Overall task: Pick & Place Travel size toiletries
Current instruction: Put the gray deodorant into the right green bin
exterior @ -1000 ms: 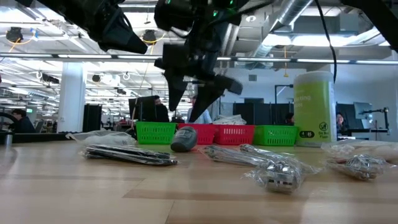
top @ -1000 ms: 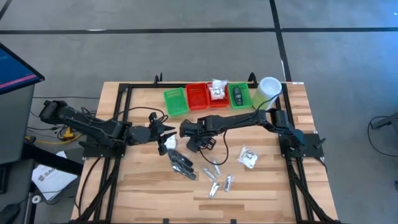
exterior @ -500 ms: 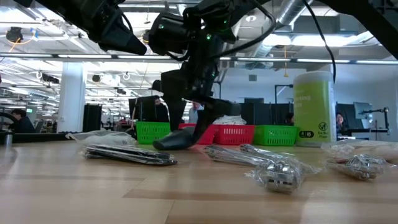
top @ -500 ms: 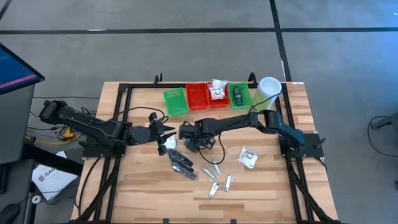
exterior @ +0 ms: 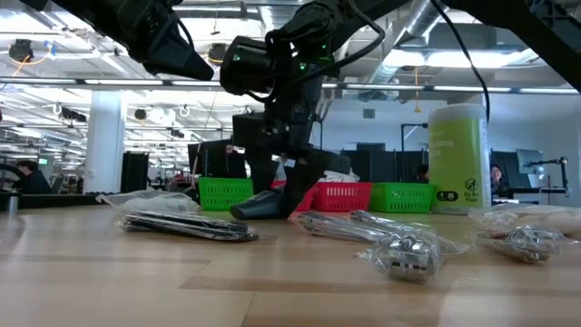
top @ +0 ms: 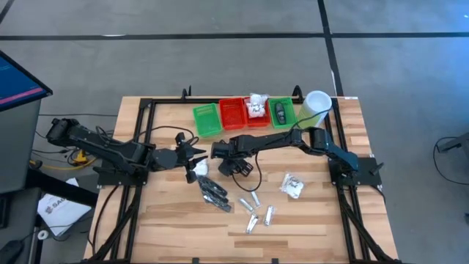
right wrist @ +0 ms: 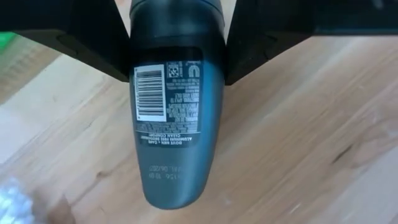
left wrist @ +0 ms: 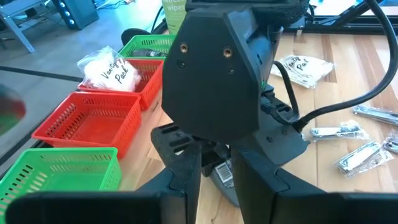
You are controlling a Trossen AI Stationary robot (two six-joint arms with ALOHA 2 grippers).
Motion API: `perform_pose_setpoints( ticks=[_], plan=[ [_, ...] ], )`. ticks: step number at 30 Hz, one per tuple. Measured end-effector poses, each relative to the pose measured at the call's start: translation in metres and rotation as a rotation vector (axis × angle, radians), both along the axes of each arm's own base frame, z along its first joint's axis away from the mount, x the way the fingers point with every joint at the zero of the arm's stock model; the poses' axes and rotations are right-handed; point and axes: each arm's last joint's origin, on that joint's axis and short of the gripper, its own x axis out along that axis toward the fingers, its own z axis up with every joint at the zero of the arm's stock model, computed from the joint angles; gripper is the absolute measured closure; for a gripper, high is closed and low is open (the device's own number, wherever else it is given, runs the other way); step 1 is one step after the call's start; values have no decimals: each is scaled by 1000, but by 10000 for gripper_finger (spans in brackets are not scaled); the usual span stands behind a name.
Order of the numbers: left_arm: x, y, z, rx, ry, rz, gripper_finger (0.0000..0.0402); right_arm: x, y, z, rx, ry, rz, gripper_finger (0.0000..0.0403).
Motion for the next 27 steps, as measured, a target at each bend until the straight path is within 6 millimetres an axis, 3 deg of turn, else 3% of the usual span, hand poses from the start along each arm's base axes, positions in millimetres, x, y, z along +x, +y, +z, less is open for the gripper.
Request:
perform_pose_setpoints(
  ticks=[11,27],
  plan=[
    [0,0,0,0,0,0,321,4,3,6,21,-15,-109,203],
    [1,0,-1,-4,8,-10,321,8,1,38,68,-14,-292,203]
  ],
)
